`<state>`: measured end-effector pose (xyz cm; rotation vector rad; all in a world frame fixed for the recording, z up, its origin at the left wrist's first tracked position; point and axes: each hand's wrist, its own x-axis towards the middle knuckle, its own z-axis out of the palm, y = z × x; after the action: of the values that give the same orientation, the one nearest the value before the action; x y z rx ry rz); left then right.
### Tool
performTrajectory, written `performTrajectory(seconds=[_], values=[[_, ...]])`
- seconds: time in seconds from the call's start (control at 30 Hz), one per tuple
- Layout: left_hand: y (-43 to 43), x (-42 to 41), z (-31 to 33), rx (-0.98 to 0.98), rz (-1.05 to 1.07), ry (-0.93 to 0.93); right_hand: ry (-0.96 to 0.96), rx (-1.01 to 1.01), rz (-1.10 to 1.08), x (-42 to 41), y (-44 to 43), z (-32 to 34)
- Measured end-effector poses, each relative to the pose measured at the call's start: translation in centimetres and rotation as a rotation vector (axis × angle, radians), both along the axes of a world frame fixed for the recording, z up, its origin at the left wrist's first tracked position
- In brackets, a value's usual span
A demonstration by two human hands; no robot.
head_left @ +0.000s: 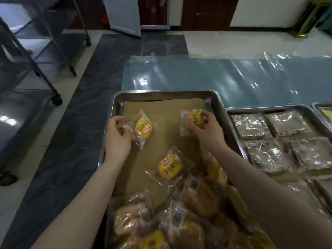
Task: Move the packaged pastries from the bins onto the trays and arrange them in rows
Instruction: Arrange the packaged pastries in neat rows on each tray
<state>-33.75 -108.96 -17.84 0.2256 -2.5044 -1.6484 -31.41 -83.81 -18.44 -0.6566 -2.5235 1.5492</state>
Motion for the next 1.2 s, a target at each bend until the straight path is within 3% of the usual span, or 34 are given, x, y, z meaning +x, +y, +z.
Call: performTrajectory(seconds=[0.13,0.27,0.33,0.47,0.63,0.73,0.83,0.97,1.1,1.2], values=[[0.0,-3.3,-1.3,-0.101,0.027,0.058,-0.012,0.025,0.034,-3.9,0.0,-1.5],[0.2,-4.2,-2.5,-0.25,-0.163,0.025,-0.082,0.166,0.16,-3.7,0.7,-3.1],[0.4,-4.3,-2.8,-0.338,-0.223,0.005,-0.05,0.275,0.143,-3.2,1.2,-3.7],[0.4,-4.5,-2.9,-0.562,-0.226,0.197,0.105,0.49,0.152,-3.4,1.2,-3.6],[2.3,-3.9,-3.7,-0.823,-0.685,0.196,0.128,0.69,0.486,-3.7,0.4,-3.5],[2.2,-4.7,-4.1,-0.993,-0.53,0.091,0.014,0.796,0.649,-4.2,0.1,-4.1],[1.9,-5.8,-3.8,-1.169,-0.341,0.028,-0.026,0.889,0.62,-4.5,0.1,-4.5],[2.7,-5.7,-4.5,-1.13,-0.28,0.052,0.032,0.906,0.583,-6.2,-0.7,-3.9],[3.0,-6.2,-4.5,-0.945,-0.362,0.176,-0.04,0.927,0.738,-8.3,-2.4,-3.9],[2.0,-7.0,-5.3,-0.972,-0.408,0.141,-0.031,0.963,0.795,-8.8,-3.9,-4.2]])
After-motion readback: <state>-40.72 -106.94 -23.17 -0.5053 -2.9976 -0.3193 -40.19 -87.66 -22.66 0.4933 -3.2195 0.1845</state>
